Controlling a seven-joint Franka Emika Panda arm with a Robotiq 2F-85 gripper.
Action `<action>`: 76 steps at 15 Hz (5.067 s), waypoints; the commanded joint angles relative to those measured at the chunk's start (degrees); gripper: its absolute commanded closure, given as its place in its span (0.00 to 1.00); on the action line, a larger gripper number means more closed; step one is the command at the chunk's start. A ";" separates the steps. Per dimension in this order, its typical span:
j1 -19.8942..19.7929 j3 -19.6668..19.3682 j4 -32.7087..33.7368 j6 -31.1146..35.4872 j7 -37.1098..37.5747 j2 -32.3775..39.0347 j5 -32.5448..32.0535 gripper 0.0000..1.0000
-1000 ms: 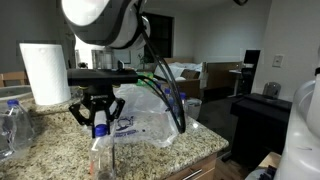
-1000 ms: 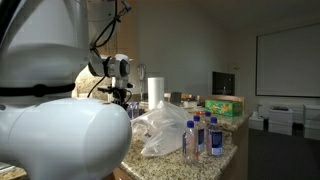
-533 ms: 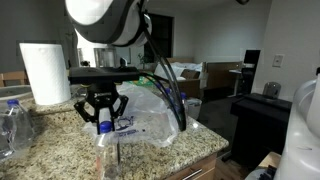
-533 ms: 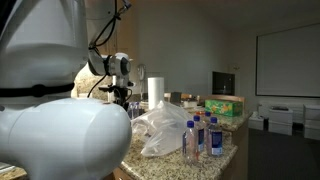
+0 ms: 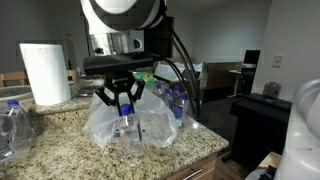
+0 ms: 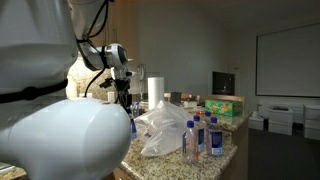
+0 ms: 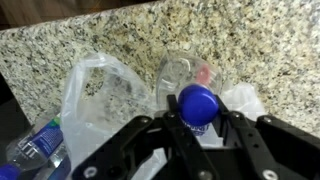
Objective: Put the bottles in the plastic bag
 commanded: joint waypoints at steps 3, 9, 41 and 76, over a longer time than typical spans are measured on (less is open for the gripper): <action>-1.40 3.22 -5.42 1.53 15.57 -1.11 -10.29 0.90; -3.05 3.18 -5.15 -0.42 29.16 0.43 -25.79 0.90; -1.87 -3.52 -0.19 4.42 24.72 10.94 -25.94 0.00; -16.87 -17.84 -0.33 -5.15 -43.40 -12.93 -0.09 0.00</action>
